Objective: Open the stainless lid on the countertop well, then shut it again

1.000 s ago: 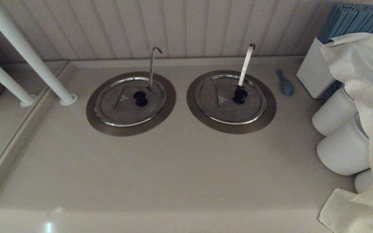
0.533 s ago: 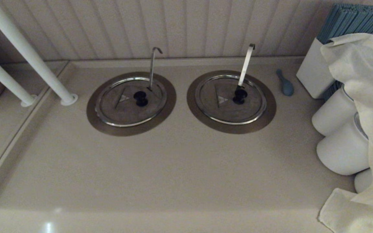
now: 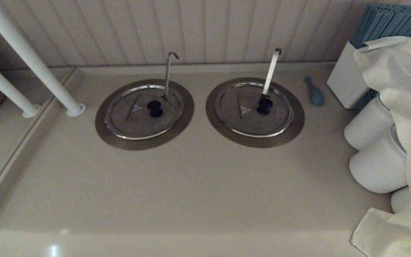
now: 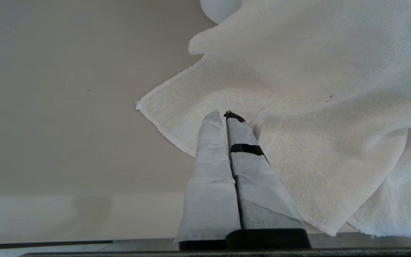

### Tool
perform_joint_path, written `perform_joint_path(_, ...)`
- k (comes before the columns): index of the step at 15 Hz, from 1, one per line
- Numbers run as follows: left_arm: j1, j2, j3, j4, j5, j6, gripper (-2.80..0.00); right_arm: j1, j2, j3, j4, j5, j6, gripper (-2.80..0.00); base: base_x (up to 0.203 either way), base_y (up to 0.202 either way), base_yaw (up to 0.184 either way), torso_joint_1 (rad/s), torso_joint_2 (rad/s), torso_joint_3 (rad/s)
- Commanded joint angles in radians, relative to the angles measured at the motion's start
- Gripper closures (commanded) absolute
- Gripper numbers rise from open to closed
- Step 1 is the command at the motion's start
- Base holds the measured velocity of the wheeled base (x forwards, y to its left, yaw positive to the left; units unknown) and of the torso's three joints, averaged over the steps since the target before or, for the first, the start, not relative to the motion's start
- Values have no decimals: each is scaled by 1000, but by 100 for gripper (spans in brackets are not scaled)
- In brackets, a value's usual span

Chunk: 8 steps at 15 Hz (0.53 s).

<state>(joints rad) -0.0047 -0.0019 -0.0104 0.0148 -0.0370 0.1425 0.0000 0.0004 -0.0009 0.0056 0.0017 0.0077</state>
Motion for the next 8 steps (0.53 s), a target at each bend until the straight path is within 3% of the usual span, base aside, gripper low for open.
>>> perform_joint_path(1, 0, 5, 0, 11, 2, -26, 0, 0, 0, 0, 0, 1, -1, 0, 0, 0, 0, 0, 0, 0)
perform_joint_path(5, 0, 3, 0, 10, 20, -133, 0, 0, 0, -1, -1, 1, 0, 0, 0, 0, 0, 0, 0, 0)
perform_joint_path(8, 0, 3, 0, 11, 19, -115, 0, 0, 0, -1, -1, 1, 0, 0, 0, 0, 0, 0, 0, 0)
